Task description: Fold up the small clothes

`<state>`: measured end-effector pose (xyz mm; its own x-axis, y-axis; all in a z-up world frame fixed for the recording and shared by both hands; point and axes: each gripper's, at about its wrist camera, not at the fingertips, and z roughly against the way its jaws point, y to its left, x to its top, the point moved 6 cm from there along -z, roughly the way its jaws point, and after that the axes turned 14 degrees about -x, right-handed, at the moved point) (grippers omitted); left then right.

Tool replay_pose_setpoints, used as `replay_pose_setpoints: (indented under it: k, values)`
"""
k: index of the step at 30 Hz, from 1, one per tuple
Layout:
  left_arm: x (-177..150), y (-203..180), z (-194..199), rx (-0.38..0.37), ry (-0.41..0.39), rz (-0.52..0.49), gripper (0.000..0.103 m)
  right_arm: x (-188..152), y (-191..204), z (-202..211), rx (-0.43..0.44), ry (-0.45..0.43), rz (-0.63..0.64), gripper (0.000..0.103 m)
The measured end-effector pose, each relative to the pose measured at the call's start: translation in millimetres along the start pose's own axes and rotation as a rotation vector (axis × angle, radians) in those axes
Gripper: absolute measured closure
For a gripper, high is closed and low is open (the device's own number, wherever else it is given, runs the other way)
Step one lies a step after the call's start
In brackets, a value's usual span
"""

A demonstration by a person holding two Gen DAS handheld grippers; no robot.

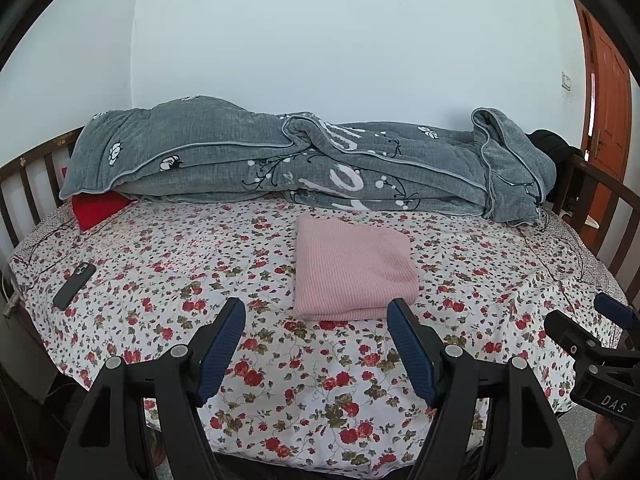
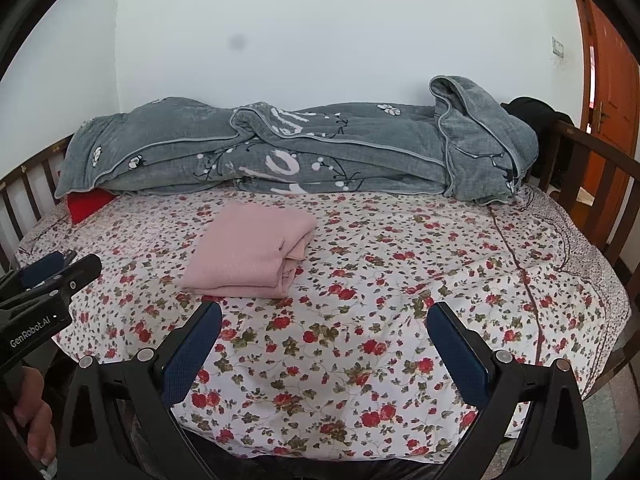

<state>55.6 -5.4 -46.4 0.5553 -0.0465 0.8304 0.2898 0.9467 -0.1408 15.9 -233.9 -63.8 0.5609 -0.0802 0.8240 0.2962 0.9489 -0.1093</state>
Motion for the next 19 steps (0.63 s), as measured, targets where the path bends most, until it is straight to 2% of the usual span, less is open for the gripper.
replay_pose_setpoints:
  k: [19]
  values:
    - [2.4, -3.3, 2.5, 0.011, -0.010, -0.004, 0.031, -1.2, 1.2, 1.5, 0.004, -0.001, -0.008, 0.002]
